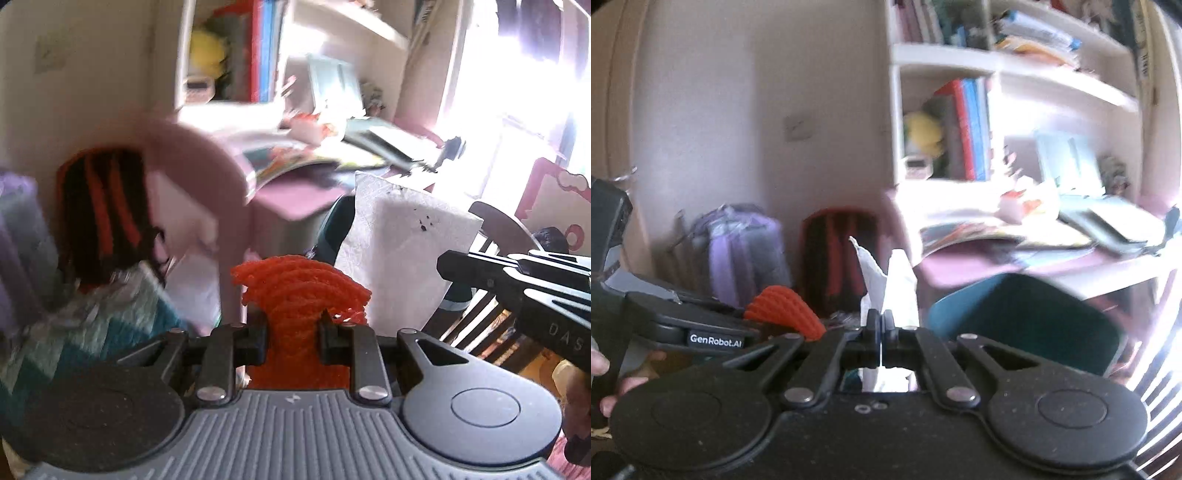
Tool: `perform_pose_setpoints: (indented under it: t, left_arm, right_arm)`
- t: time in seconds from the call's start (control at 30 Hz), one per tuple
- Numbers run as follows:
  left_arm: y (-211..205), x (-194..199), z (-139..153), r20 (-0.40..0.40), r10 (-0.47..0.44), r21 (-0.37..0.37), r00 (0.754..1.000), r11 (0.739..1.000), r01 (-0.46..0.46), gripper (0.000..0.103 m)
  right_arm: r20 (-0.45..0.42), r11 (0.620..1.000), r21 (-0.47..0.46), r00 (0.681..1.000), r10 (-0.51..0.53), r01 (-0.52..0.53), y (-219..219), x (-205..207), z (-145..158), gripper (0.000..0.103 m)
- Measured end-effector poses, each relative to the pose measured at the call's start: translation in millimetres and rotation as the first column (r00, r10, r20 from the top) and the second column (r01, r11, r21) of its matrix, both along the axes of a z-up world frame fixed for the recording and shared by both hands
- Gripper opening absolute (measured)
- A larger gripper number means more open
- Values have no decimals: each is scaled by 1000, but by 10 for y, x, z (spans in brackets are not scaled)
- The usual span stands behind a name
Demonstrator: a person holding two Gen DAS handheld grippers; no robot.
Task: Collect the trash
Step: 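Lift the orange net and white tissue and carry both to the teal bin, then open both grippers to drop the net and tissue into the bin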
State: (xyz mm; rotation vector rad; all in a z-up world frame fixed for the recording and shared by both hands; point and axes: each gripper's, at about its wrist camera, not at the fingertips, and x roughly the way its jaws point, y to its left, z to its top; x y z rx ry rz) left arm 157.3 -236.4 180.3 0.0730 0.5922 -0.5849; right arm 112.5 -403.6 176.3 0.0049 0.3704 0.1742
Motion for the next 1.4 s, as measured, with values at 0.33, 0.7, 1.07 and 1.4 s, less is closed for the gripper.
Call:
perform_pose_setpoints:
  t: [0.33,0.7,1.07,1.4]
  left_arm:
    - [-1095,240,266,72,-84,31,994,996,82,24]
    - [-1880,676,-215,11,-83,135,996,988,81,24]
    - [-2207,985,-629,-95,-94,221,991,969,113,24]
    - [-2134,983,-664,-118,-74,175,990,980,94,67]
  right_arm:
    - [25,985,-26,985,-171,171,-724,181,182,0]
    - [-117,977,-2,970,-211,212,-1213,491,-361,0]
    - [-215,982,-31,958,-191,189,-1334,681,-672,7]
    - [-226,983,-36,956,-186,182,-1301,673,-716,23]
